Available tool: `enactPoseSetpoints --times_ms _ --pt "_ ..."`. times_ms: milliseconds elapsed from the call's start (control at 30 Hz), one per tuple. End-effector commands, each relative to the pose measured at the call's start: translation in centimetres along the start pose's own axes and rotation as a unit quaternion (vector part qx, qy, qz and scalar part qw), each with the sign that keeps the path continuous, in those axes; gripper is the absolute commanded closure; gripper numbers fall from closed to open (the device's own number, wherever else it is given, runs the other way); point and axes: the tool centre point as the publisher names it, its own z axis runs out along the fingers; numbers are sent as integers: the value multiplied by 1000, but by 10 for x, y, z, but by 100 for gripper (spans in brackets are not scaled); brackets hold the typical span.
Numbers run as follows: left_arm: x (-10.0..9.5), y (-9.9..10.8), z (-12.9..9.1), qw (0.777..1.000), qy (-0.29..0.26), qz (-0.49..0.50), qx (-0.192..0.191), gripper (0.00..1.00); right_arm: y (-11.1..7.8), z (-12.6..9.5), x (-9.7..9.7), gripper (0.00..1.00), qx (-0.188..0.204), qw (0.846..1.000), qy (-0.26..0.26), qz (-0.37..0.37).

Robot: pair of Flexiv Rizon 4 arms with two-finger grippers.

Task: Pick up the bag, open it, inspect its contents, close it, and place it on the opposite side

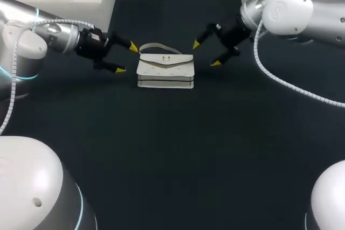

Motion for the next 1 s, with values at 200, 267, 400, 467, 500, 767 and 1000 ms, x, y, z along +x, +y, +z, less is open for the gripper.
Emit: enactPoseSetpoints --times_ms 200,267,400,467,500,767,1000 --pt "-1 -18 20 998 40 28 -34 0 15 15 6 0 50 995 87 -19" --pt "-1 -19 23 998 44 32 -33 0 15 18 9 0 54 994 91 -21" --pt "-2 -21 28 997 53 38 -36 7 14 26 12 14 67 993 93 -21" --pt "-2 -21 30 997 55 41 -33 9 14 30 12 13 78 992 94 -19" --pt "-2 -21 30 997 59 42 -34 9 14 32 12 14 79 993 89 -17" --pt "1 -23 34 996 73 42 -29 18 13 47 8 27 102 990 100 -14" --pt "2 -22 42 995 79 42 -37 20 10 53 9 32 109 988 111 -13"
